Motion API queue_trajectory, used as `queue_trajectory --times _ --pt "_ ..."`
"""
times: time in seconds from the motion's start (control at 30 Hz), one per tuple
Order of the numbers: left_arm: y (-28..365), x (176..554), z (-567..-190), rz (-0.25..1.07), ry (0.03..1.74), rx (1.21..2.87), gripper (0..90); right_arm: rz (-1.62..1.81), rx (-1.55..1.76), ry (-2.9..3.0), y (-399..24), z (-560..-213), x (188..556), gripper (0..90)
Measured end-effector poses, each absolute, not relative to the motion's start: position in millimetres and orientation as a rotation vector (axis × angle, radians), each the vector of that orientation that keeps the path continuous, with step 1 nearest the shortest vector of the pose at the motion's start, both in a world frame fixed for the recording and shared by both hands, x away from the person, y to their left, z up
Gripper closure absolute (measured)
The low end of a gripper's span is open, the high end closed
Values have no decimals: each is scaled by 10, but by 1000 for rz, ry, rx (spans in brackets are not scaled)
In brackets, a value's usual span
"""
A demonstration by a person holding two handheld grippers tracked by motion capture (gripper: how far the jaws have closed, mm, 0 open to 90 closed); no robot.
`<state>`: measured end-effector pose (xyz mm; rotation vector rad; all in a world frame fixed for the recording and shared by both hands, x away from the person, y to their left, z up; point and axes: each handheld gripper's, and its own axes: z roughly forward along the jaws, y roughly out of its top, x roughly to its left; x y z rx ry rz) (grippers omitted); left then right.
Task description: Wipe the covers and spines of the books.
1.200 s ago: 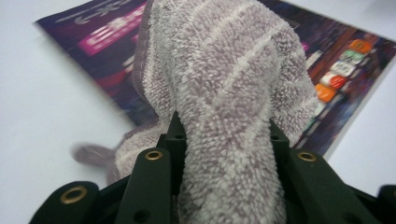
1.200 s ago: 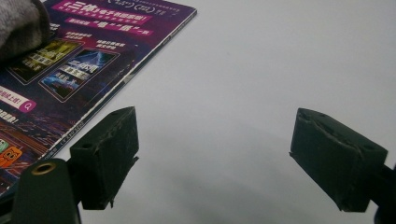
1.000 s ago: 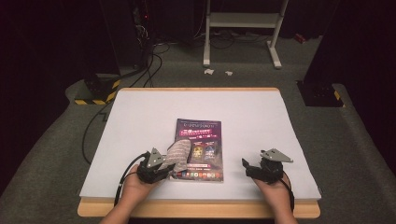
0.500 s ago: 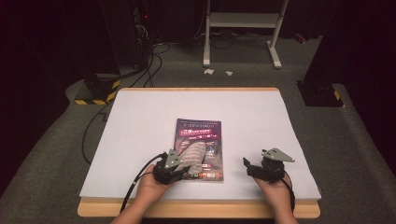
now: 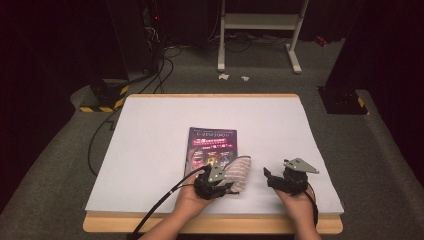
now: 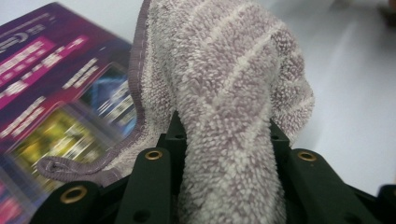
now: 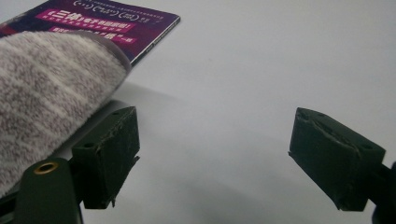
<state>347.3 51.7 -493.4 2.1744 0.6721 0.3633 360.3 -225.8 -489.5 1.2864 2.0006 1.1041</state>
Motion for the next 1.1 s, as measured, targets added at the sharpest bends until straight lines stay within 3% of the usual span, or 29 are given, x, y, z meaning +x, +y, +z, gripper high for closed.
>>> queue_trajectory --times 0.2,0.4,1.1 --pt "335 3426 -4939 395 632 2198 647 1105 1288 1983 -2284 -4883 3614 157" --pt "453 3425 -4942 400 621 2205 646 1111 1293 1971 -2310 -4865 3608 159" --pt "1749 3614 -4908 560 912 2156 647 1100 1291 1982 -2274 -4893 3614 165"
